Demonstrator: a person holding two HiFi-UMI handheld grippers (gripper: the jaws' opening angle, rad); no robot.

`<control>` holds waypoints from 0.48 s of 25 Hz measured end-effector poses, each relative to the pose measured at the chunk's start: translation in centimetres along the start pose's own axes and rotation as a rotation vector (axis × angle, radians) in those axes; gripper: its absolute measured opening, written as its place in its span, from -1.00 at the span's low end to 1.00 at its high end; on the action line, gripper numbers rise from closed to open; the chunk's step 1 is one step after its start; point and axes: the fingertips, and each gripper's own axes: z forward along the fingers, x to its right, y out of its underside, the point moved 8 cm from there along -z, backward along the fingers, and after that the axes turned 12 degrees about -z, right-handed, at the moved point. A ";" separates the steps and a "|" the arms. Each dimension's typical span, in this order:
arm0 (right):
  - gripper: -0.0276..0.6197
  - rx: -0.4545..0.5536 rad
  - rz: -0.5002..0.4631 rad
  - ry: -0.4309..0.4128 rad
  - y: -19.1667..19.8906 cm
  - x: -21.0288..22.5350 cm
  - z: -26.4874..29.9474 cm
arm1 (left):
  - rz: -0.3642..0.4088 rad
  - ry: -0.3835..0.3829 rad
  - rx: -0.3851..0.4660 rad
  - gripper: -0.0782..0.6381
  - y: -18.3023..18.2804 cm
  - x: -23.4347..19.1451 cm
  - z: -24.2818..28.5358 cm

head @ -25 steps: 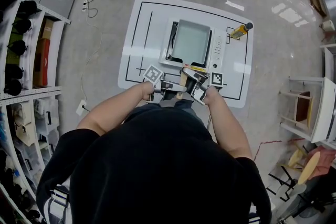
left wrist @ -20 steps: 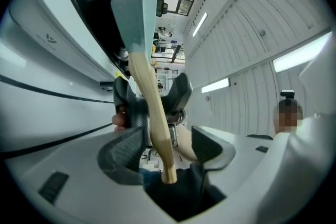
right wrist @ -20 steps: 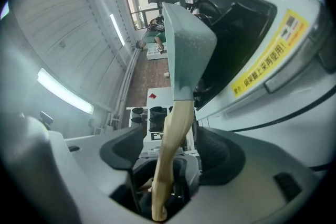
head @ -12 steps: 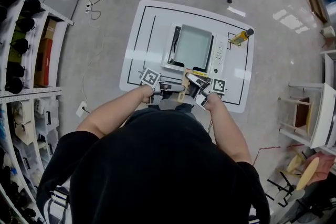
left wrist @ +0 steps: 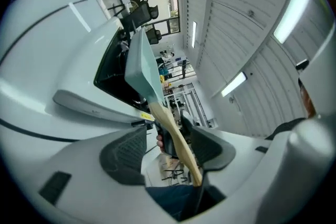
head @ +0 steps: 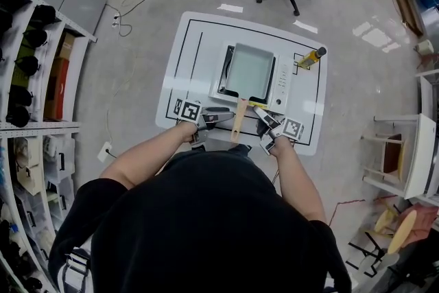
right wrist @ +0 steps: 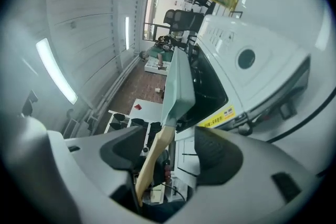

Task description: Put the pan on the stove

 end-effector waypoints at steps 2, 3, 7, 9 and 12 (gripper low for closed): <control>0.02 -0.003 -0.036 0.045 0.0 -0.3 -0.9 | 0.055 -0.047 0.042 -0.04 -0.3 0.1 -0.6; 0.00 -0.006 -0.056 0.060 0.0 -0.5 -1.2 | 0.072 -0.065 0.063 -0.04 -0.4 0.2 -1.0; -0.02 -0.004 -0.140 0.098 -0.3 -1.6 -1.6 | 0.102 -0.108 0.141 -0.04 -1.2 0.4 -2.6; -0.03 -0.004 -0.194 0.130 -0.7 -2.0 -2.1 | 0.121 -0.122 0.165 -0.04 -1.5 0.7 -3.0; -0.04 0.001 -0.269 0.175 -1.4 -2.7 -2.6 | 0.160 -0.146 0.193 -0.04 -1.9 1.1 -3.8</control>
